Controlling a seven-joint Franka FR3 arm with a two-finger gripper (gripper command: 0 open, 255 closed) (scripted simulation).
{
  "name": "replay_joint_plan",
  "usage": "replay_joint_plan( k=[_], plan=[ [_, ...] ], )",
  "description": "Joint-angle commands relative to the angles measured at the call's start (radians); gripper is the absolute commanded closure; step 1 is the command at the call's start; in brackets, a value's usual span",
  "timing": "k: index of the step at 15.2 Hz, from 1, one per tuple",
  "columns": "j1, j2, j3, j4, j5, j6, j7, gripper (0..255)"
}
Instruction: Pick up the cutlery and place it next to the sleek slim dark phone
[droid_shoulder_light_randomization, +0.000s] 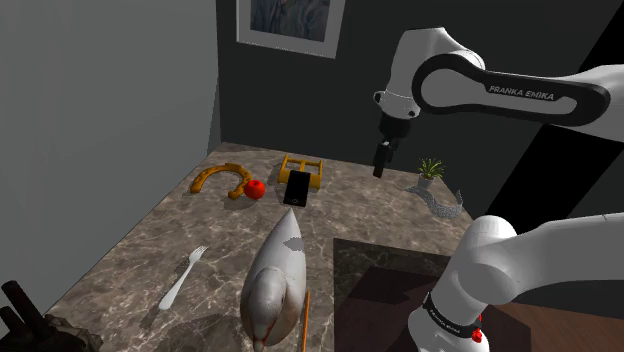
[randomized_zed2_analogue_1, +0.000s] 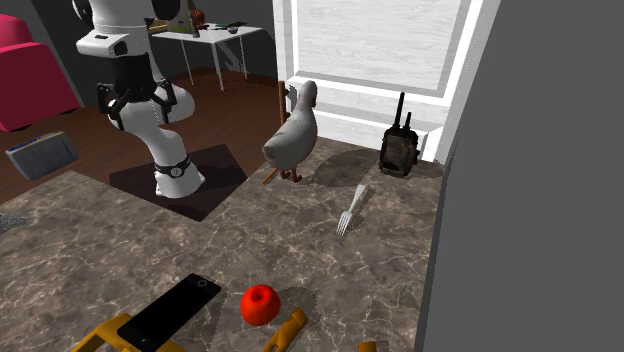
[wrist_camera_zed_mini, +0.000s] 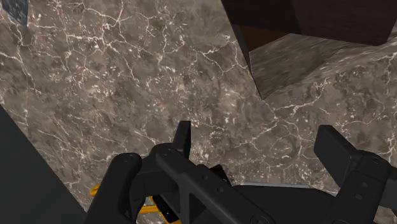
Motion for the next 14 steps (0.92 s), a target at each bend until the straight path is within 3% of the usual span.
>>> replay_joint_plan(
  k=[1,7,14],
  plan=[
    [0.0,0.0,0.0,0.0,0.0,0.0,0.0,0],
    [0.015,0.088,0.158,-0.001,0.09,0.058,0.243,0],
    [0.011,0.274,0.333,0.076,0.153,0.137,0.525,0]
  ],
)
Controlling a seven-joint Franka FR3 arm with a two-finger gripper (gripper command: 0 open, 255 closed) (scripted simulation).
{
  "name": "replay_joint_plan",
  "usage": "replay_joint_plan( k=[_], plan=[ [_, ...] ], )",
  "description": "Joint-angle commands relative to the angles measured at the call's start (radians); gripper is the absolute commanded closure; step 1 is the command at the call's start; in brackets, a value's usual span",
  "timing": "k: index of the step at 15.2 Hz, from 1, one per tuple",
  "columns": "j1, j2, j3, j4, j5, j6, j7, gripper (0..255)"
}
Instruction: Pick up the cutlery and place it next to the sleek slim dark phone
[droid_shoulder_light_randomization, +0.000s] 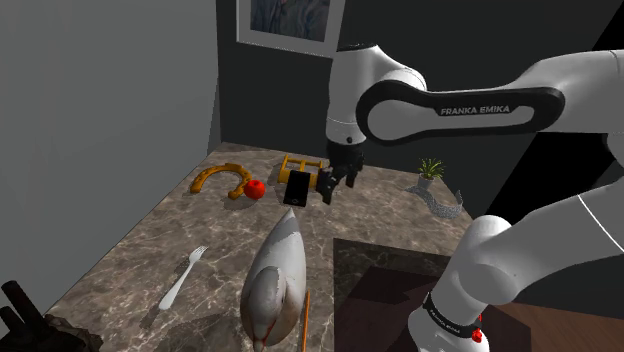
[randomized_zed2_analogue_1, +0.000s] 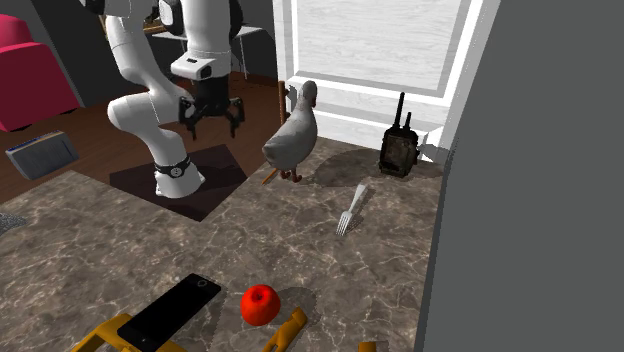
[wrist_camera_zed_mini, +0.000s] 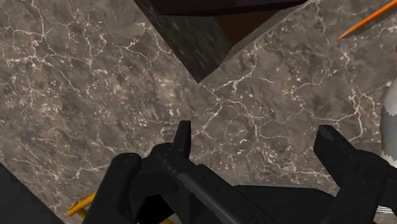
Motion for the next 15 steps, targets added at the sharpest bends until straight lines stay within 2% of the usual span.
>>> replay_joint_plan(
  k=[1,8,12,15],
  plan=[
    [-0.003,0.059,0.051,0.021,0.011,0.029,0.088,0],
    [-0.032,0.329,0.207,0.189,-0.03,0.085,0.387,0],
    [-0.032,0.515,0.272,0.32,-0.105,0.091,0.57,0],
    [-0.01,0.665,0.297,0.437,-0.179,0.079,0.705,0]
  ],
)
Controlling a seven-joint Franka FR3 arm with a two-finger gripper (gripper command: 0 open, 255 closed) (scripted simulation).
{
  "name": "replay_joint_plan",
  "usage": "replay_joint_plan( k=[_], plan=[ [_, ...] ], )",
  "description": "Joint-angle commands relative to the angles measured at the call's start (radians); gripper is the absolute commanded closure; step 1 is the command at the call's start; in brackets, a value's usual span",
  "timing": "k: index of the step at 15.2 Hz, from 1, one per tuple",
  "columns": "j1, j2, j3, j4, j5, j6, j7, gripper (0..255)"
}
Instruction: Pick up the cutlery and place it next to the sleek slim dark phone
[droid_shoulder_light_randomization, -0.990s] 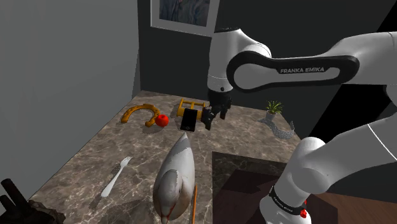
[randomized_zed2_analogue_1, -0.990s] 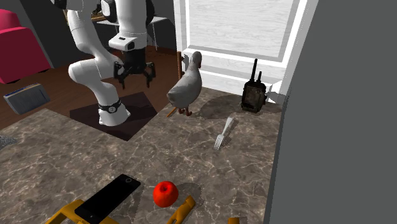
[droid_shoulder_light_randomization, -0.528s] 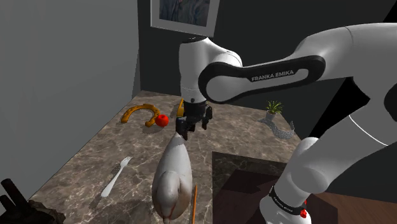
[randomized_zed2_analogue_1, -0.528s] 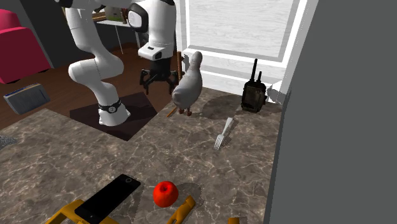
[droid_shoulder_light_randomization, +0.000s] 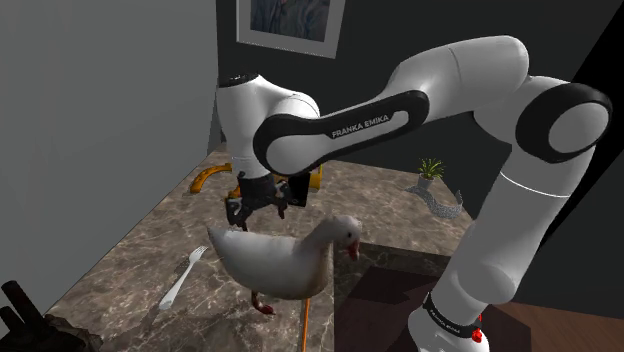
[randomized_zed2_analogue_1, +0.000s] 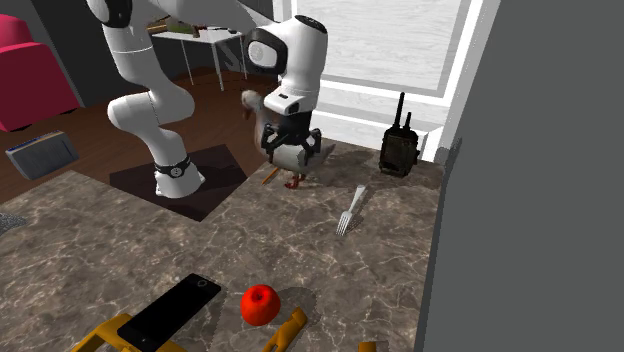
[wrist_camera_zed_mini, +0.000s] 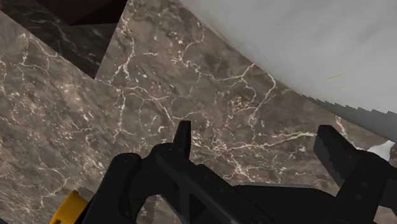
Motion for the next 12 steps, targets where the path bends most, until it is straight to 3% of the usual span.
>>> replay_joint_plan(
  k=[1,7,12],
  plan=[
    [0.021,0.097,0.011,0.07,-0.043,-0.019,0.086,0],
    [0.14,0.396,-0.021,0.372,-0.171,-0.098,0.288,0],
    [0.269,0.654,-0.081,0.715,-0.238,-0.207,0.385,0]
  ],
)
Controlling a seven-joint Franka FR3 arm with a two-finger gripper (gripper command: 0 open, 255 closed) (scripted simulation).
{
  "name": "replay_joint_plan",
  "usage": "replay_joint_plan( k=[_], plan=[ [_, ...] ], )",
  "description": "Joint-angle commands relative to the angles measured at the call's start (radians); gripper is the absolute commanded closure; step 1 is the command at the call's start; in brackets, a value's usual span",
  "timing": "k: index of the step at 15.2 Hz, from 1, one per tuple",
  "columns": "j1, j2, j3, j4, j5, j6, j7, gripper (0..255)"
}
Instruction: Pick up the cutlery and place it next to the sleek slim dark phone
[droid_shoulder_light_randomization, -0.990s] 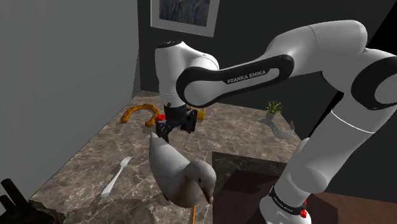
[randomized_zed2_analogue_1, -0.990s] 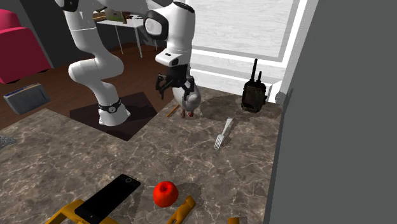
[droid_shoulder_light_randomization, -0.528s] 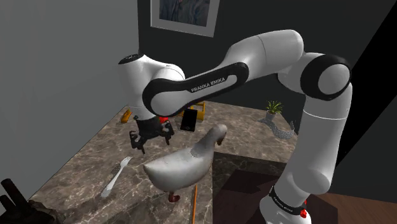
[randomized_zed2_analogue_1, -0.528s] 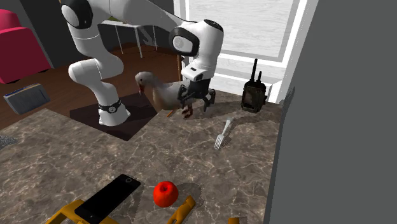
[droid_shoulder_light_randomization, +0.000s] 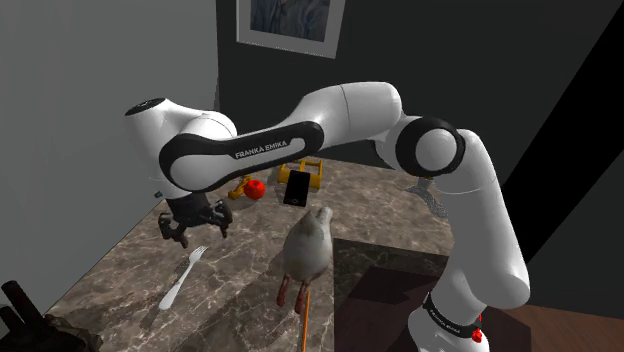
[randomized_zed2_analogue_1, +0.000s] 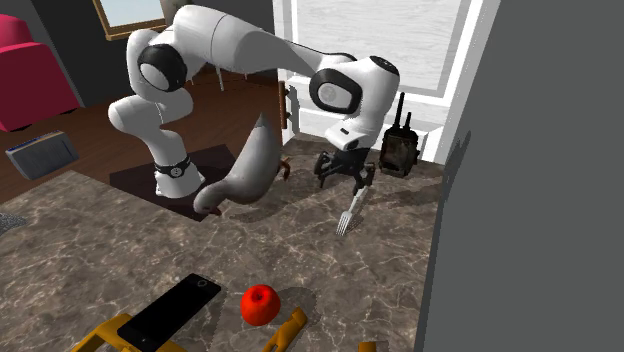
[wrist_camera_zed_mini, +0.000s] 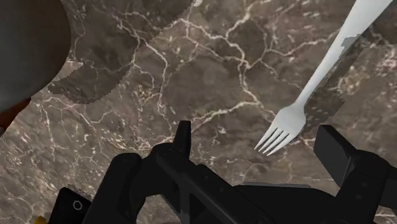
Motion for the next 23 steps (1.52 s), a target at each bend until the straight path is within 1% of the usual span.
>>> replay_joint_plan(
  k=[1,3,8,11,19,20,23],
  plan=[
    [0.058,0.115,-0.027,0.158,-0.023,-0.048,0.035,0],
    [0.123,0.244,-0.057,0.367,-0.04,-0.123,0.045,0],
    [0.093,0.22,-0.054,0.255,-0.04,-0.041,0.06,0],
    [0.081,0.214,-0.054,0.207,-0.041,-0.002,0.066,0],
    [0.081,0.214,-0.054,0.207,-0.041,-0.002,0.066,0],
    [0.081,0.214,-0.054,0.207,-0.041,-0.002,0.066,255],
    [0.081,0.213,-0.053,0.206,-0.041,-0.002,0.067,255]
  ],
)
